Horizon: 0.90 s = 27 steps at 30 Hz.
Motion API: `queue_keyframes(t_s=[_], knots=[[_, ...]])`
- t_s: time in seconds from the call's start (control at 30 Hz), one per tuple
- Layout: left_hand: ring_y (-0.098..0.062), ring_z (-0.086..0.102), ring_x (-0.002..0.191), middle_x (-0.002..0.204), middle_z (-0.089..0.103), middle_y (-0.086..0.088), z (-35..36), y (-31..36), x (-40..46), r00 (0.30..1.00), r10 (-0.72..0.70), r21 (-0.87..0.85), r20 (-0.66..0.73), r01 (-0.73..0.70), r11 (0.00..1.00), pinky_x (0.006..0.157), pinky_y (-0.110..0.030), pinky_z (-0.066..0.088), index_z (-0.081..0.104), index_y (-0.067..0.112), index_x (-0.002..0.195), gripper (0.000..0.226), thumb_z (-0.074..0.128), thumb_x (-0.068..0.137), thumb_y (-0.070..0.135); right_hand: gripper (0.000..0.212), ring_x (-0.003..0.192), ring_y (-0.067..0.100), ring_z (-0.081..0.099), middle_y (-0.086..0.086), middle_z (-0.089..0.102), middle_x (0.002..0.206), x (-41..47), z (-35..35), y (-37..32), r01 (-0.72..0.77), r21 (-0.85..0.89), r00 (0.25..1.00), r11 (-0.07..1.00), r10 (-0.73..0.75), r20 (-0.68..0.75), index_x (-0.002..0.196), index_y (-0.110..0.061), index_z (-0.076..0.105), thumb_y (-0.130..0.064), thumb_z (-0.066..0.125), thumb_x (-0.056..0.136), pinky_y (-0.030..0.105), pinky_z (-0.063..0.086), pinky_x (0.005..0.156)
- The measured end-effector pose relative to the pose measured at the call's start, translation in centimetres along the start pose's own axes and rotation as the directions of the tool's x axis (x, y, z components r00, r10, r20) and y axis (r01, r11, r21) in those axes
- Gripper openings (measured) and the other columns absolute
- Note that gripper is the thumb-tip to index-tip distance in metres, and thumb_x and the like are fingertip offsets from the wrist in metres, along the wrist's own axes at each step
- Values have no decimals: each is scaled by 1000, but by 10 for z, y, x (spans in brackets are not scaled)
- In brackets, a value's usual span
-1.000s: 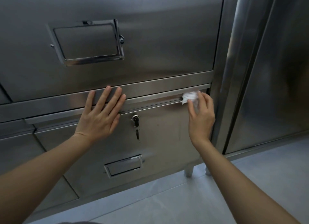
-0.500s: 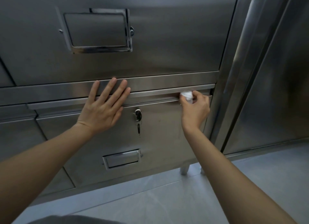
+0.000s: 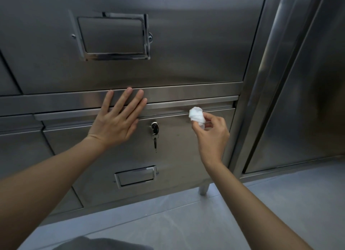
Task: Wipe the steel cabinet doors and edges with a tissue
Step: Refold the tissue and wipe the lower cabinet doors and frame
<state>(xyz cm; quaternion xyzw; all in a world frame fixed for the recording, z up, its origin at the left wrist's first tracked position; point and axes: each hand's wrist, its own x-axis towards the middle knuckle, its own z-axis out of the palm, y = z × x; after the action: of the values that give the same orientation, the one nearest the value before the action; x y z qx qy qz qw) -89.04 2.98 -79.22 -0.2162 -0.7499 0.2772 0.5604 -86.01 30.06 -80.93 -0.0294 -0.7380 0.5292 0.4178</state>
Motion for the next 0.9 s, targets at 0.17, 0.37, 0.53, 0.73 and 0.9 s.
queue_keyframes(t_s=[0.17, 0.37, 0.53, 0.73, 0.9], knots=[[-34, 16, 151, 164, 21, -10, -6, -1, 2, 999, -18, -30, 36, 19, 999, 119, -58, 10, 24, 10, 157, 59, 32, 102, 31, 29, 72, 10, 59, -4, 61, 93, -11, -22, 4, 50, -30, 999, 998, -50, 16, 103, -14, 75, -11, 81, 75, 2, 38, 65], [-34, 25, 148, 159, 30, -16, -43, 39, 18, 969, -221, -229, 114, 242, 943, 118, -59, 19, 39, 6, 150, 55, 39, 99, 29, 30, 74, 11, 59, 0, 64, 99, -11, -48, 3, 24, -65, 1000, 998, -24, 2, 106, -15, 74, -15, 81, 77, 9, 43, 68], [-35, 35, 144, 154, 39, -19, -74, 97, 37, 967, -200, -425, 158, 249, 870, 117, -54, 26, 47, -1, 143, 54, 43, 95, 24, 30, 72, 3, 55, -1, 63, 100, -6, -90, 8, 0, -97, 998, 995, -6, -62, 108, -15, 73, -16, 80, 78, 5, 41, 68], [-36, 48, 134, 141, 53, -19, -81, 187, 66, 962, -121, -633, 245, 253, 732, 114, -50, 33, 52, -2, 137, 51, 39, 95, 23, 32, 89, 12, 60, -3, 60, 106, -18, -152, 59, -107, -176, 981, 979, 75, -178, 113, -15, 71, -19, 79, 83, 27, 52, 79], [-36, 58, 119, 129, 62, -19, -73, 289, 63, 947, -15, -786, 322, 276, 553, 106, -49, 43, 60, -3, 128, 48, 37, 94, 22, 32, 83, 13, 59, -4, 58, 101, -59, -201, 132, -270, -259, 929, 927, 180, -324, 110, -15, 72, -18, 80, 79, 36, 55, 77]])
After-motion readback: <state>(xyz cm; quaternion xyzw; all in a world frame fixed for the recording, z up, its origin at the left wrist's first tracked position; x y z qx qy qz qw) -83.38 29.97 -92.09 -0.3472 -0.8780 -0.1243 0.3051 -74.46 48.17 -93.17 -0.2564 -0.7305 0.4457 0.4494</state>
